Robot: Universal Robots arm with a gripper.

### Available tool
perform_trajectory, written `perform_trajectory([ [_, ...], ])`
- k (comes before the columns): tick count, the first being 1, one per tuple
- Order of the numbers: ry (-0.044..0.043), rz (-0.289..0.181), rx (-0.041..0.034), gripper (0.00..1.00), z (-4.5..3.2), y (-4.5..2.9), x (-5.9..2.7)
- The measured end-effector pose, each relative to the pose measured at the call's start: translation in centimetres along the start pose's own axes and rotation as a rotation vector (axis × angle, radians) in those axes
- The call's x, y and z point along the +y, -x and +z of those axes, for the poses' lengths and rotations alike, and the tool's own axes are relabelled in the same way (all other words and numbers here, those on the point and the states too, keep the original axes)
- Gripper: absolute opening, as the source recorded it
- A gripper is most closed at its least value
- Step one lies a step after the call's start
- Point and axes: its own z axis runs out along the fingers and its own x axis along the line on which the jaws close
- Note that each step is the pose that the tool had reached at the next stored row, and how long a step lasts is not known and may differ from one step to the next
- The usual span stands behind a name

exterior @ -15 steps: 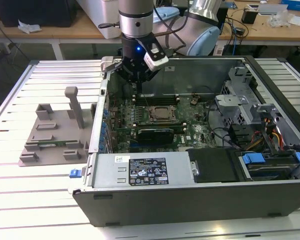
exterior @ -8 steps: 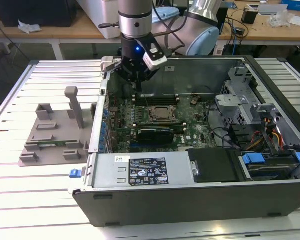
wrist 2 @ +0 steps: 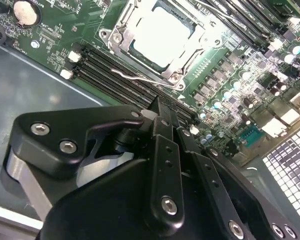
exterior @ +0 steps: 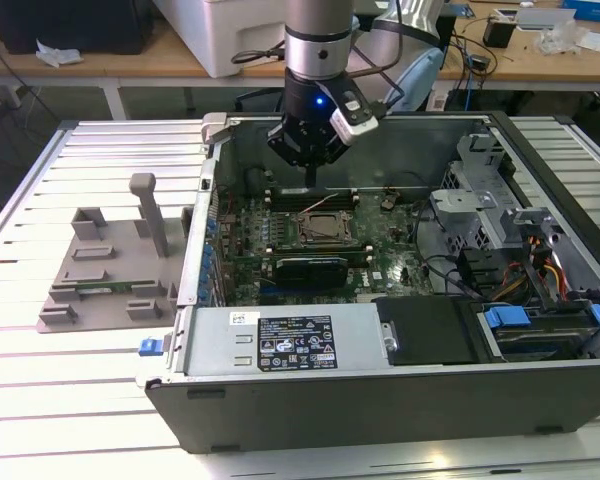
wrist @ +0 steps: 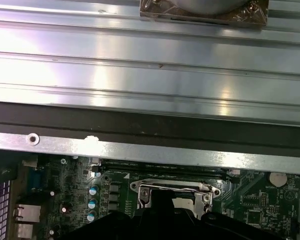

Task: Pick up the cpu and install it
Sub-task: 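Install the first cpu locking lever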

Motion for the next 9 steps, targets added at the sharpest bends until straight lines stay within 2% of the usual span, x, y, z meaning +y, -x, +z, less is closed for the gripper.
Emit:
perform_trajectory([
  [4, 0.0000, 0.000, 0.0000, 0.11, 0.67, -0.02, -0.13],
  [6, 0.0047, 0.000, -0.0002, 0.11, 0.86, -0.01, -0.16],
  [7, 0.0118, 0.000, -0.0007, 0.11, 0.91, -0.02, -0.19],
  [9, 0.0387, 0.000, -0.0027, 0.11, 1.10, -0.03, -0.41],
])
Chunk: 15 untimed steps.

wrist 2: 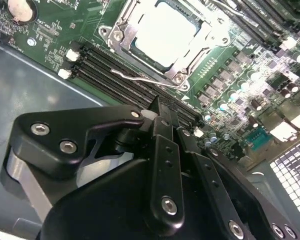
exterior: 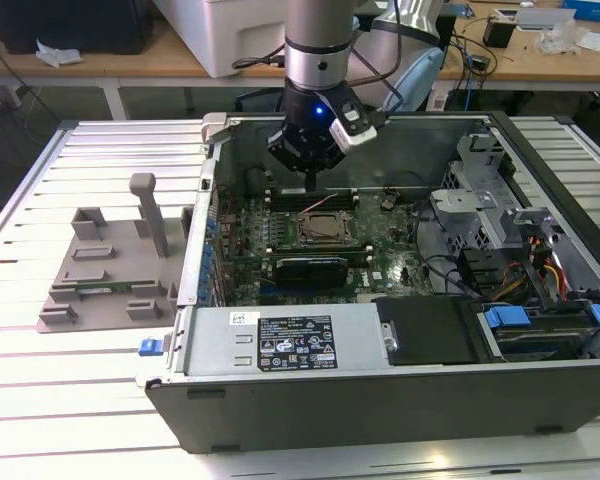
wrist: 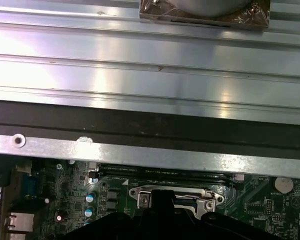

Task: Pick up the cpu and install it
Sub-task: 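Install the first cpu locking lever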

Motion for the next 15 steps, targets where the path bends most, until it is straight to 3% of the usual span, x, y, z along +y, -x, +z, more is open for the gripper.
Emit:
perform_trajectory([
  [1, 0.0036, 0.000, -0.0003, 0.11, 0.54, -0.02, -0.16],
  [7, 0.0036, 0.000, 0.0005, 0.11, 1.97, 0.24, -0.13],
  [15, 0.0038, -0.003, 0.0014, 0.11, 3.19, 1.32, 0.32],
])
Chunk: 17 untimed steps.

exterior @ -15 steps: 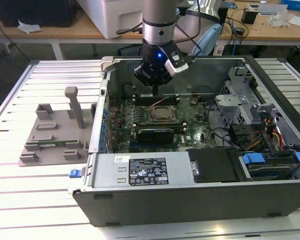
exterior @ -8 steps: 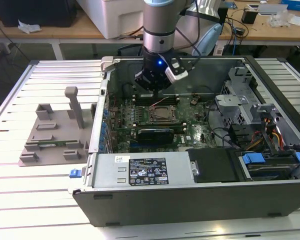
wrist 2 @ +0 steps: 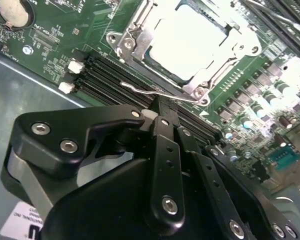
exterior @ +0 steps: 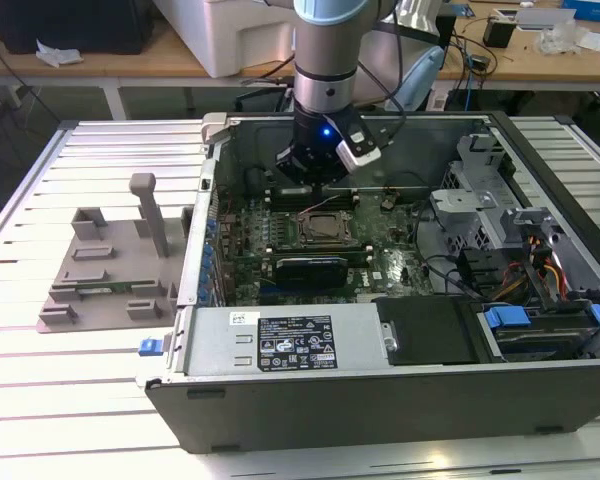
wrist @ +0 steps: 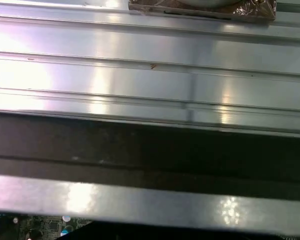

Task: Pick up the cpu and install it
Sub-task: 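Install the first cpu locking lever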

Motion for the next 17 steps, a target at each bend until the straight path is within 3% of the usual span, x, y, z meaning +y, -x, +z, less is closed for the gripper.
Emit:
perform_trajectory([
  [17, 0.0000, 0.000, 0.0015, 0.11, 1.35, 2.41, -0.28],
])
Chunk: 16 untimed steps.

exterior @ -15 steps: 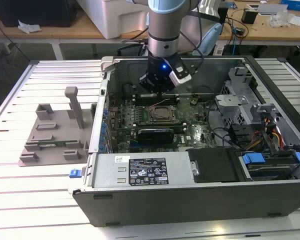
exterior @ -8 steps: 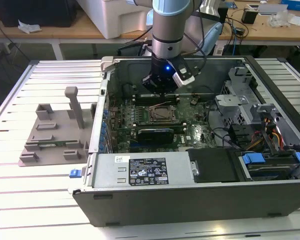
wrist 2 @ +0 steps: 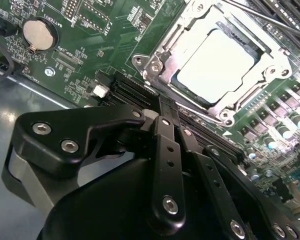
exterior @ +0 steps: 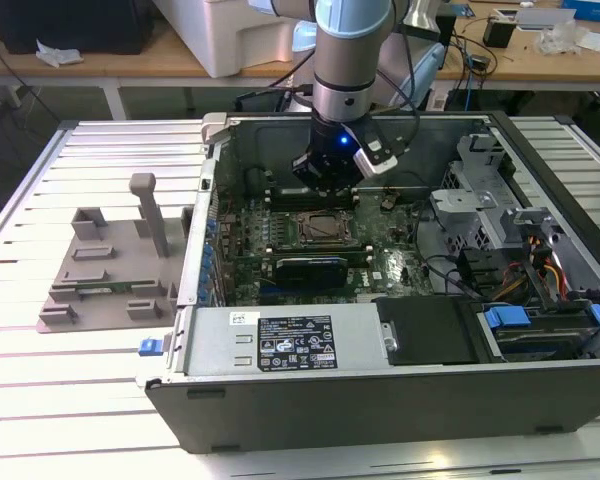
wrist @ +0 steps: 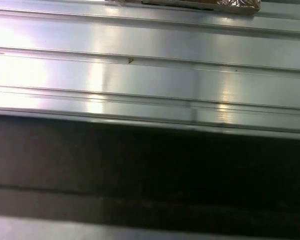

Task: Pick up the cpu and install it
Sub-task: 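Install the first cpu locking lever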

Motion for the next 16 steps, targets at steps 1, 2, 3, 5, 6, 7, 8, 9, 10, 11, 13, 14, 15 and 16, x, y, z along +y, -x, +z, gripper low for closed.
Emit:
perform_trajectory([
  [1, 0.0000, 0.000, 0.0000, 0.11, 0.04, 0.06, -0.01],
  [2, 0.0000, 0.000, 0.0000, 0.11, 0.06, 0.09, -0.05],
  [3, 0.0001, 0.000, -0.0001, 0.11, 0.09, 0.10, -0.18],
  [5, -0.0005, 0.000, 0.0002, 0.11, 0.23, 0.17, -0.27],
  [6, 0.0005, 0.000, 0.0002, 0.11, 0.39, 0.35, -0.28],
  [7, 0.0007, -0.001, 0.0003, 0.11, 0.43, 0.43, -0.28],
  [8, 0.0006, -0.001, 0.0005, 0.11, 0.44, 0.45, -0.22],
  [9, 0.0008, -0.002, 0.0004, 0.11, 0.44, 0.46, -0.18],
  [10, 0.0014, -0.003, 0.0002, 0.11, 0.37, 0.47, -0.14],
  [11, 0.0015, -0.003, -0.0003, 0.11, 0.08, 0.48, -0.11],
  [13, -0.0015, -0.003, -0.0008, 0.11, -0.78, 0.46, -0.07],
  [14, -0.0079, -0.003, -0.0015, 0.11, -0.90, 0.43, -0.21],
  [15, -0.0125, -0.003, -0.0022, 0.11, -0.93, 0.37, -0.42],
  [16, -0.0221, -0.003, -0.0024, 0.11, -0.97, 0.29, -0.73],
])
